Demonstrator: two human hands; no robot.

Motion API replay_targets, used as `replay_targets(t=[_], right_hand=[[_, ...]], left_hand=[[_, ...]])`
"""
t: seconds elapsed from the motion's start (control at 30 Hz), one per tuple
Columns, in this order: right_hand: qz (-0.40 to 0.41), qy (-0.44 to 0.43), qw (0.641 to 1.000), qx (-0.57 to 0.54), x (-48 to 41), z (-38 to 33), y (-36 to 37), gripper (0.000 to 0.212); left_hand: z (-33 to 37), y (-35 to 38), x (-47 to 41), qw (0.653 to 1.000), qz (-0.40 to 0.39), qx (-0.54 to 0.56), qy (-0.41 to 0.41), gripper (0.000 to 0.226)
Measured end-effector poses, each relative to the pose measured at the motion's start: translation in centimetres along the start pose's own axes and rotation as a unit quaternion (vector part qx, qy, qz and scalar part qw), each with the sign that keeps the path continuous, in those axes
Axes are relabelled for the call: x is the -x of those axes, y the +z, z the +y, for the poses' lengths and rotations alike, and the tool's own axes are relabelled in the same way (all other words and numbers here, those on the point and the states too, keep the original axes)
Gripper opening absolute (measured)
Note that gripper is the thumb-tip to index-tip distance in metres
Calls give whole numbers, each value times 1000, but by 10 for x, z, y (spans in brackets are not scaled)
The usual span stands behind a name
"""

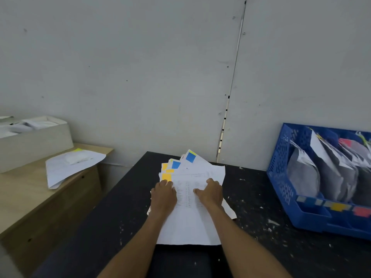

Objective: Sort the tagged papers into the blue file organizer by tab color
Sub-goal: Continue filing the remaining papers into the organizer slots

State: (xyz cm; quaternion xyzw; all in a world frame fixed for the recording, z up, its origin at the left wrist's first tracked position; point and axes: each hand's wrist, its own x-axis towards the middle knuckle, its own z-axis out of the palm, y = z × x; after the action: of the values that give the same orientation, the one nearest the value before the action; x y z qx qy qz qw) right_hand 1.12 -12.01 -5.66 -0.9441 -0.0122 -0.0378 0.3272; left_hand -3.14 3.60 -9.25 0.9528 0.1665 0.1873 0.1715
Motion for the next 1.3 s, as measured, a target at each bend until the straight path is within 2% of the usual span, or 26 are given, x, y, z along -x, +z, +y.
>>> replay_targets(t=[0.2,0.4,0.73,0.87,1.03,1.13,1.3], right_hand=[[51,-47,997,15,11,11,8,48],[83,-97,990,64,18,19,13,37],[110,-95,981,132,19,20,16,38],[113,-100,982,112,20,21,15,36],[103,-69,992,34,18,19,14,36],[103,-34,994,-6,17,20,11,33],[107,4,993,-55,10,19,7,34]], left_hand=[[-3,2,2,1000,-4,-3,-9,37],[-2,1,6,999,-26,1,-38,49],[0,-1,10,998,-35,2,-50,50],[1,-3,9,996,20,72,-52,43],[-1,-13,1,963,62,222,-141,41],[-4,-19,-10,950,64,247,-182,34],[1,-23,-20,940,96,270,-187,20]])
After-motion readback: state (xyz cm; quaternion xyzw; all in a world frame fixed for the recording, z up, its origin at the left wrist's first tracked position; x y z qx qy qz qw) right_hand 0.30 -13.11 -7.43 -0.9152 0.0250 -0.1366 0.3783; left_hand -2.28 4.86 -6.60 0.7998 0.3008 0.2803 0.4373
